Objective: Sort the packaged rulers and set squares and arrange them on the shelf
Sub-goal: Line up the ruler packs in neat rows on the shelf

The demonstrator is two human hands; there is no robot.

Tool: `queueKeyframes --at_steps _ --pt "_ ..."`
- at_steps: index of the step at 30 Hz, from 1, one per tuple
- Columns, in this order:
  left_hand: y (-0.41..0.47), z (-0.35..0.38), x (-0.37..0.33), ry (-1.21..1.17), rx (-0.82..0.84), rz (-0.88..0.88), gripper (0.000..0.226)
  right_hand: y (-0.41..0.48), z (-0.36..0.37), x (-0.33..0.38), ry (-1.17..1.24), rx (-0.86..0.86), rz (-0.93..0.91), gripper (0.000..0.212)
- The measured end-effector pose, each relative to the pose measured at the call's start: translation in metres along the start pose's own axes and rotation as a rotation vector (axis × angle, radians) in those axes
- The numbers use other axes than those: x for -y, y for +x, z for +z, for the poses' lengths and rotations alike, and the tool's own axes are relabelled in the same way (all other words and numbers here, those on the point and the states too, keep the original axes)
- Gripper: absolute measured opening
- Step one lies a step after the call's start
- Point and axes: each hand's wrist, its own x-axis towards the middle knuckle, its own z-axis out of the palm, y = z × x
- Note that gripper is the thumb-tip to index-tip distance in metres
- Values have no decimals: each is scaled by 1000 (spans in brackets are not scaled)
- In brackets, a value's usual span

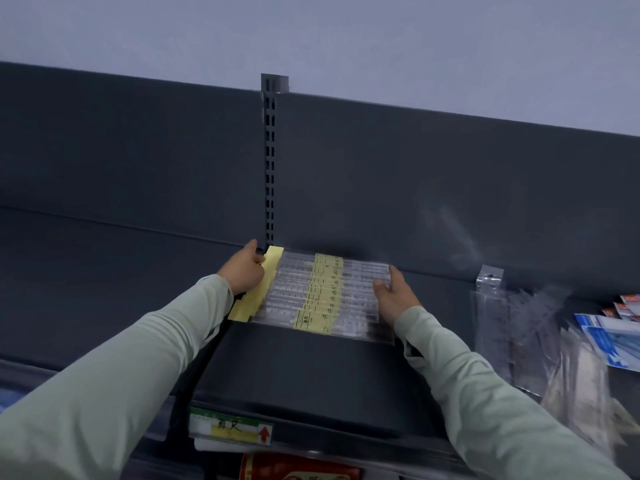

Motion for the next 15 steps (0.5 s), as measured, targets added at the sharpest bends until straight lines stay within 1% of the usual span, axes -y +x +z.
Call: queueKeyframes --at_steps 4,8,10,13,15 --pt "8 4 3 27 -30 32 71 1 0 3 43 -10 3 58" --pt "13 4 6 19 20 51 74 2 0 3 67 -14 3 56" --pt "12 4 8 26 18 38 74 2 -1 3 83 -22 4 55" --pt "12 5 10 108 -24 27 73 3 -2 2 67 -37 6 55" --pt "12 6 7 163 10 17 73 3 -2 2 55 -35 8 55"
